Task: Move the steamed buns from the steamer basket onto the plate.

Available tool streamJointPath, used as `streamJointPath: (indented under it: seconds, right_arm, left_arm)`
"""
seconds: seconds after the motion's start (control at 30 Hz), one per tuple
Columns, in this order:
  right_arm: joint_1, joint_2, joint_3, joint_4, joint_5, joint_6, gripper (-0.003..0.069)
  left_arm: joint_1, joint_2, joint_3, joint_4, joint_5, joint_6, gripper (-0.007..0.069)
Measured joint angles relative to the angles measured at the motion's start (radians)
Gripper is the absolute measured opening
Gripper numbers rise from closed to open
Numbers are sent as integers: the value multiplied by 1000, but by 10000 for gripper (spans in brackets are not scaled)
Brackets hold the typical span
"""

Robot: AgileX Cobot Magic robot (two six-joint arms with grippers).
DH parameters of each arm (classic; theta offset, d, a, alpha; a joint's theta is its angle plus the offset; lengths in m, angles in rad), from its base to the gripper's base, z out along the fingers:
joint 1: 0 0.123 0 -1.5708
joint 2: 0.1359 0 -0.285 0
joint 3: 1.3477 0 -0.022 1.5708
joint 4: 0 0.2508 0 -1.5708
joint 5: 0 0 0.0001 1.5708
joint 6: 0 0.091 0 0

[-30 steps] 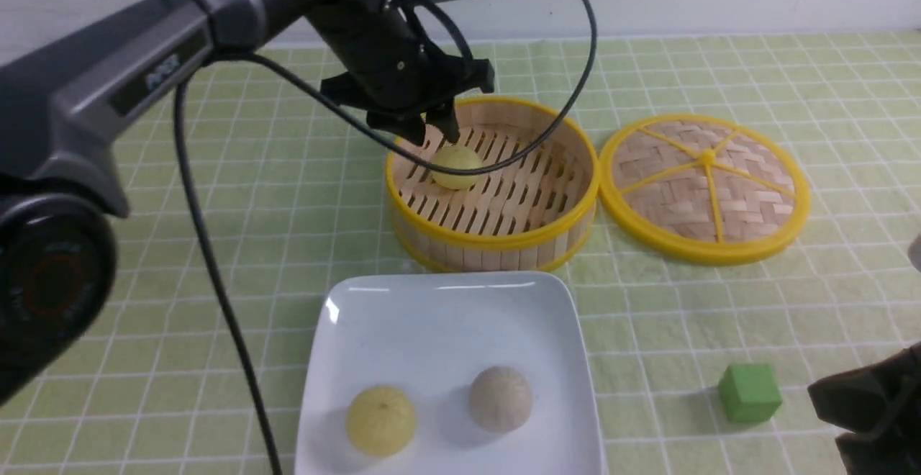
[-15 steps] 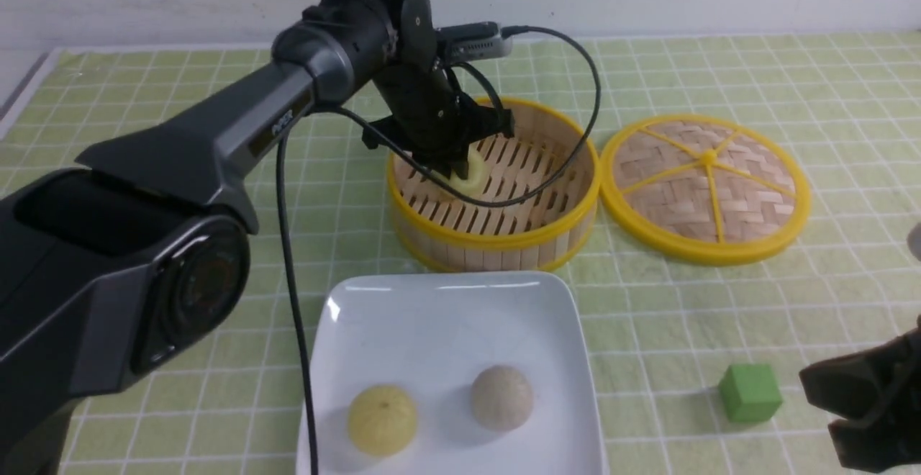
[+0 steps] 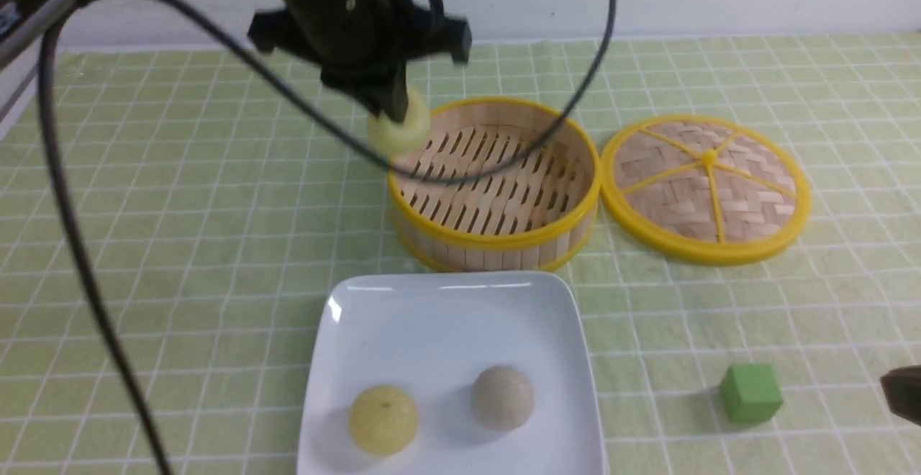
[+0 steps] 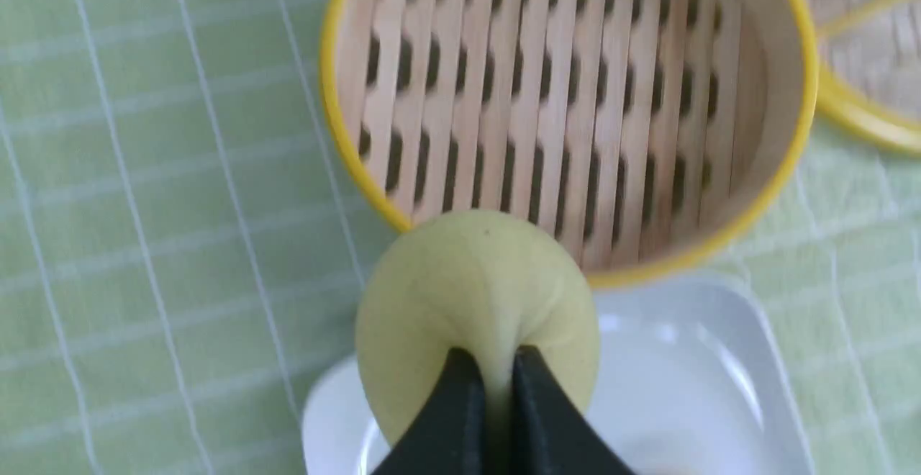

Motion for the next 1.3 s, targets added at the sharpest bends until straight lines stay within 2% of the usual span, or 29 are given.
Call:
streamJointPath:
  seconds: [0.07, 0.13, 0.17, 0.2, 0.27, 0.33, 0.4, 0.43, 0.47, 0.5, 0.6, 0.67, 0.73, 0.83, 1.0, 1.13, 1.17, 1.2, 1.23, 1.3]
  right_arm:
    - [0, -40, 0, 0, 35, 9, 22]
    - [0, -52, 0, 0, 46, 16, 25]
    - [0, -54, 0, 0, 46, 16, 25]
    - [0, -59, 0, 0, 47, 16, 26]
    - [-1, -74, 0, 0, 54, 16, 27]
    - [-2, -89, 0, 0, 62, 16, 28]
    - [-2, -153, -13, 0, 103, 24, 29]
    - [-2, -160, -15, 0, 112, 28, 29]
    - [-2, -226, -34, 0, 147, 44, 29]
    - [-2, -226, -36, 0, 152, 44, 29]
    - [-2, -370, -52, -26, 256, 95, 30]
    - [-2, -415, -44, -39, 281, 102, 30]
    - [-2, -503, 5, -78, 281, 109, 30]
    - [-2, -583, 113, -120, 188, 112, 30]
    - [-2, -616, 276, -141, -111, 112, 15]
    - [-2, -614, 294, -144, -202, 112, -13]
    - [-2, -614, 295, -148, -218, 112, -15]
    - [-2, -614, 295, -149, -225, 112, -16]
    - [-2, -614, 295, -154, -236, 112, -16]
    - [-2, -614, 295, -157, -238, 112, -16]
  left_arm:
    - [-66, -66, 264, -21, -32, -18, 20]
    - [-119, -74, 400, -27, -149, -30, 22]
    - [-124, -74, 412, -27, -149, -31, 22]
    - [-150, -61, 495, -27, -267, -43, 28]
    - [-167, -28, 560, -26, -400, -73, 50]
    - [-167, -8, 574, -26, -430, -93, 68]
    - [-167, 41, 583, -18, -460, -156, 146]
    - [-167, 44, 583, -18, -461, -160, 155]
    - [-167, 59, 583, -16, -472, -181, 222]
    - [-167, 61, 583, -16, -473, -184, 240]
    - [-167, 57, 580, -19, -474, -193, 391]
    - [-167, 54, 575, -19, -464, -193, 427]
    - [-167, 31, 567, -7, -443, -194, 498]
    - [-167, -8, 559, 10, -437, -196, 529]
    - [-167, -49, 554, 24, -431, -197, 519]
    - [-167, -49, 554, 26, -429, -197, 456]
    - [-167, -49, 554, 28, -429, -197, 404]
    - [-167, -49, 554, 29, -429, -197, 386]
    - [-167, -49, 554, 31, -430, -196, 291]
    - [-167, -49, 554, 49, -432, -194, 174]
